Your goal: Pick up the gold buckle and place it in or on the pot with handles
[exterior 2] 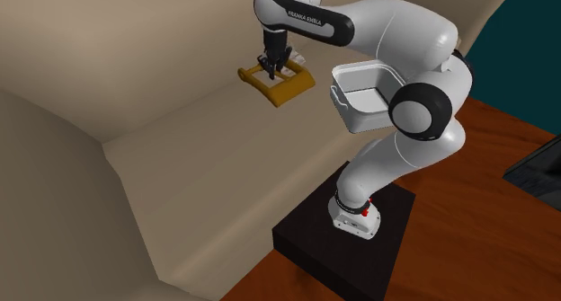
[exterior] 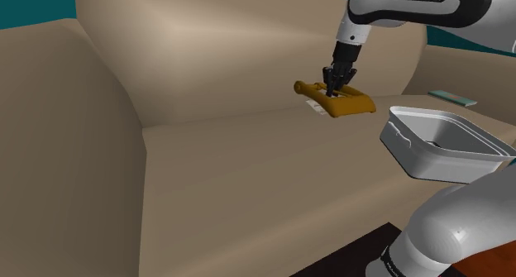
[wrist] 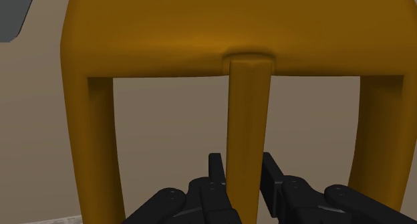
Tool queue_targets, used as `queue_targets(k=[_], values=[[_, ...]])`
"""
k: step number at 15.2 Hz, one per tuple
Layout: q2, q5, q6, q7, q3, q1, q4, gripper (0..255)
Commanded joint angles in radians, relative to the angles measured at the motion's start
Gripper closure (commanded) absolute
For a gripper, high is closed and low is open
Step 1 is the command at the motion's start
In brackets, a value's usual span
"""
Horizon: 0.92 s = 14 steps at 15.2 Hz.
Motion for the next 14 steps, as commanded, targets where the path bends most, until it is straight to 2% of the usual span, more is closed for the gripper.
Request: queue_targets(k=[1,14], values=[[0.008,0.000,-0.030,-0.002,-0.002,0.000,0.038,255],[0.083,0.004,-0.211,-0.002,-0.003,0.001,0.294,255]])
